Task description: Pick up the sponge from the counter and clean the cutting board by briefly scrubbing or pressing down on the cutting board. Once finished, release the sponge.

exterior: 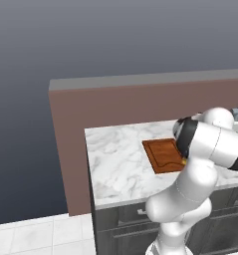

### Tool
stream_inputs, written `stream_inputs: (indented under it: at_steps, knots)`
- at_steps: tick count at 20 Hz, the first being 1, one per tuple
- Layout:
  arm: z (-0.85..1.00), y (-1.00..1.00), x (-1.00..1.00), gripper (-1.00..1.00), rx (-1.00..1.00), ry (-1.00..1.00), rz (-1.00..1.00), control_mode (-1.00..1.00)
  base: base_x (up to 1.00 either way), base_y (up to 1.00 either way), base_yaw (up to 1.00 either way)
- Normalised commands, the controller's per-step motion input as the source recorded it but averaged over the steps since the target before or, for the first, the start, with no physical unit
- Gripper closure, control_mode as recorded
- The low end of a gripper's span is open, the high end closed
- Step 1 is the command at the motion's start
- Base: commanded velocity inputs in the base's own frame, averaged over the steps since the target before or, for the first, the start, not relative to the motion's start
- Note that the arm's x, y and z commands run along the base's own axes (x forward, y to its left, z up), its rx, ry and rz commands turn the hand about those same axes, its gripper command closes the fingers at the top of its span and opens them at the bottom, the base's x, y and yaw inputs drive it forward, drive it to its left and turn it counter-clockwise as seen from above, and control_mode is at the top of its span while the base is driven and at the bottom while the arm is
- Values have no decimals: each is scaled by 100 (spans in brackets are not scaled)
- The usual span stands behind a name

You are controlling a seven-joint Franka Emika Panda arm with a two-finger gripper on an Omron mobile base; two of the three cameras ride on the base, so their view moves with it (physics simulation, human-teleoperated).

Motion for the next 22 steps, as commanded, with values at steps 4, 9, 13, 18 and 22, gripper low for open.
stream_inputs:
  at_steps: [4,9,13,18,22]
  knots:
    - [0,16,2,100,-4,0,0,-100,0,0,0]
    - [-2,18,0,100,-6,-3,0,-100,0,0,0]
    - [-7,17,0,100,-6,-6,0,-100,0,0,0]
    - [-16,8,0,100,-2,-7,0,-100,0,0,0]
    - [-20,0,12,100,0,-1,0,-100,0,0,0]
